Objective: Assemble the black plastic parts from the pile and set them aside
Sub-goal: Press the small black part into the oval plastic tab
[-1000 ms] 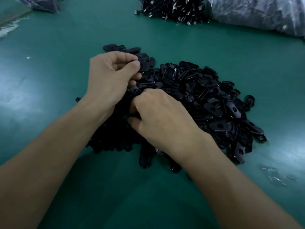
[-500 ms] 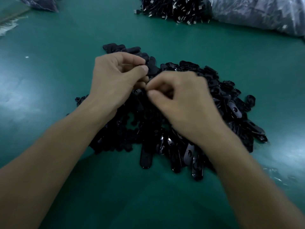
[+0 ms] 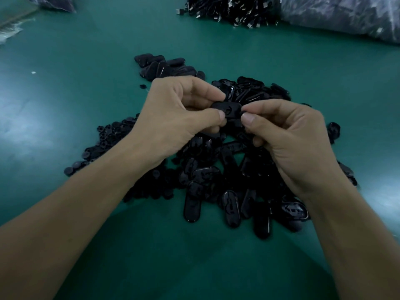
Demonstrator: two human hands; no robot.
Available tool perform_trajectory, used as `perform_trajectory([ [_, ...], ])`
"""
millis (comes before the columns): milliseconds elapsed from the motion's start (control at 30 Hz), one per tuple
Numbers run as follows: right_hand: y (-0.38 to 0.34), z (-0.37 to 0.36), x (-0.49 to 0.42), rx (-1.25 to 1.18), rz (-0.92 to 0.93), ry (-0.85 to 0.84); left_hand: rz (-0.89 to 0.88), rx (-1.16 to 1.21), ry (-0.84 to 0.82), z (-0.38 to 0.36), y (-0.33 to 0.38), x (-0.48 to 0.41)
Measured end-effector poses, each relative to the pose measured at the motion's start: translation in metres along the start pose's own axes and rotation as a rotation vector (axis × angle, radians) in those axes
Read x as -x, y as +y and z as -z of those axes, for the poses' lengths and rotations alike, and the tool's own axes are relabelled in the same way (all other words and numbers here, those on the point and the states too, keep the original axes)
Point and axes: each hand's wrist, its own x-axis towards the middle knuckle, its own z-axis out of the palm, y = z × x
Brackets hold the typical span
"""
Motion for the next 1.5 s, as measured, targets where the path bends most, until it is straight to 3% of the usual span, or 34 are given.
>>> perform_trajectory([
  [200,-0.005,0.001,0.003,-0.025,0.051,0.011,0.009,0.047,-0.041,0.0,0.001,0.001],
  [567,-0.012,-0.004,0.008,0.282,0.165,0.073,0.017,0.028,-0.066,-0.002,0.002,0.003],
  [1033,-0.013,-0.005,0.009,0.345,0.153,-0.01,-0.043,-0.087,-0.075,-0.003,0.001,0.004],
  [1500,-0.013,-0.01,0.011,0.512,0.127,0.087,-0.136,-0.215,-0.104,-0.009,-0.004,0.005],
])
